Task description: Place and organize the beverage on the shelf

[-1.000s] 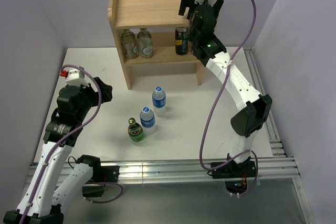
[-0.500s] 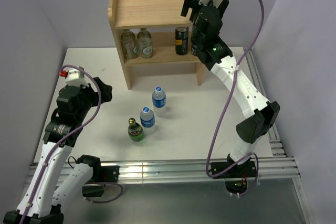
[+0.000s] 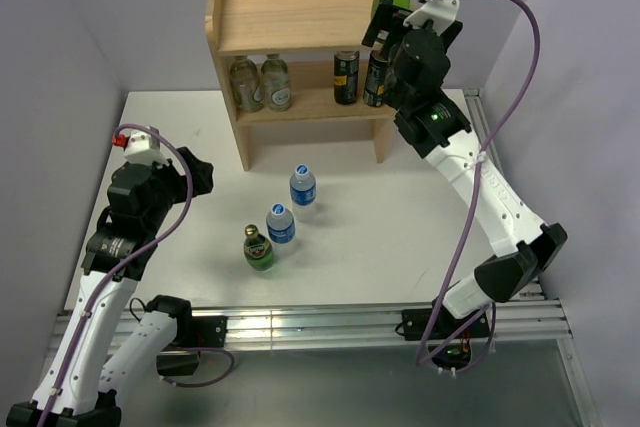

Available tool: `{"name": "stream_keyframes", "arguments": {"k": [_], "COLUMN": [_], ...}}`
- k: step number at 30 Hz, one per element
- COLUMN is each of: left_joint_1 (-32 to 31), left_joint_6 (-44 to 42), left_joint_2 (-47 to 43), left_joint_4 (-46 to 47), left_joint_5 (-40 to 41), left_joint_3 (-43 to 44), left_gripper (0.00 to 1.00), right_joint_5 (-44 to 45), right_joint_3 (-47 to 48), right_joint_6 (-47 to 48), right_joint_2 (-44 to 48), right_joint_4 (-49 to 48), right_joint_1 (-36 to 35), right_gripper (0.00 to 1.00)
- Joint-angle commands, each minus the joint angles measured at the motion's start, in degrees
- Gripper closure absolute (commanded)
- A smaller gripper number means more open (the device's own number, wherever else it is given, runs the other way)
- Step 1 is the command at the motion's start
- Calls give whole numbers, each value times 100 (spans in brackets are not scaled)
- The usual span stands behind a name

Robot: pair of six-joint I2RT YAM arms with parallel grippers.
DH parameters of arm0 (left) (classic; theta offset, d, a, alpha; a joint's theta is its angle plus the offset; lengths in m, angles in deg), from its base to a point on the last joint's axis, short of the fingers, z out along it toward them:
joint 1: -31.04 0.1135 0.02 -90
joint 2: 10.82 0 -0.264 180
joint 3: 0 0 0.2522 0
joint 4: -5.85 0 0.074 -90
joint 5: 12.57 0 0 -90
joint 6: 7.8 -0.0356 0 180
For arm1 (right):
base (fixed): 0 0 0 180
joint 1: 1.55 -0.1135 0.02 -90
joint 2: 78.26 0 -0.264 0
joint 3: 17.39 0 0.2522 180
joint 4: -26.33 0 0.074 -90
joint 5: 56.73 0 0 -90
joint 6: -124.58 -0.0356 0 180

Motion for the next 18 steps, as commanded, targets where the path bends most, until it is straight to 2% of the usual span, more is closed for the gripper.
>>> {"name": "stream_keyframes", "arguments": {"k": [1,8,11,14,15,18], "left_joint_1": [25,25,25,25,25,25], "left_joint_6": [-76,-58,-67,-67,-67,-76], "left_joint_2": [-72,-151,-151,-160,-160,-151], "left_joint_4": [200,191,174,191,182,191], "left_joint_5": [70,149,158,141,132,97], "left_joint_3": [-10,-18,-10,-18,-18,-10], "left_gripper": [8,8,8,8,8,8], "right_joint_5": [158,175,210,228,254,360], "right_joint_3": [-117,-468,-442,-442,-433,-328], "right_joint_6": [-73,-11,-2,59,94,173], "right_joint_2": [208,155,15,-65,-117,-257], "right_joint_4": [-16,-260,-271,-393,-455,-525], "right_joint_1": [-103,-112,-112,-103,-103,-104], "right_gripper": [0,0,4,12,21,29]}}
